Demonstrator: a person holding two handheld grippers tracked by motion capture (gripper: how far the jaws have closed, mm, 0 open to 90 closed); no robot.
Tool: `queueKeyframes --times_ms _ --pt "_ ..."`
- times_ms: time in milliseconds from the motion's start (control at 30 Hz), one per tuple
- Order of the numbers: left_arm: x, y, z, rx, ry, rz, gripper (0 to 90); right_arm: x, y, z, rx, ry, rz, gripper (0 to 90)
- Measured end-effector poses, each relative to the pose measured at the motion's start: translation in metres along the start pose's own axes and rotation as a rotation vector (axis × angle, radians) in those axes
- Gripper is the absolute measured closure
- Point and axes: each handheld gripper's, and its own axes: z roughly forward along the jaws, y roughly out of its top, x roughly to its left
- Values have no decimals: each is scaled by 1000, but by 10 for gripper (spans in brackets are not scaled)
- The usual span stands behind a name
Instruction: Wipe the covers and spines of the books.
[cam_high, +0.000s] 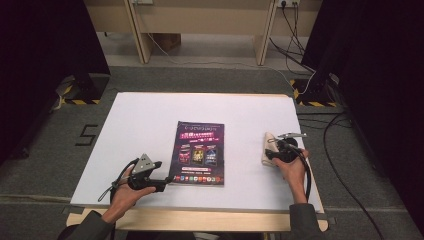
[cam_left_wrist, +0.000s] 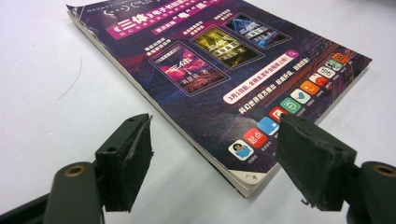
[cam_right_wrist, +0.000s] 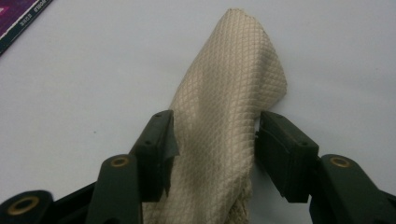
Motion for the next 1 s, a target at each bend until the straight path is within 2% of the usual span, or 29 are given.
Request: queueKeyframes --times_ms 233,433,1000 --pt "0 0 1 8 -6 -1 266 -1 -1 2 -15 45 18 593" --pt "-1 -1 2 12 -10 -1 267 -3 -2 3 -41 92 40 755" --pt "-1 -1 3 20 -16 -2 266 7 6 -6 -79 103 12 778"
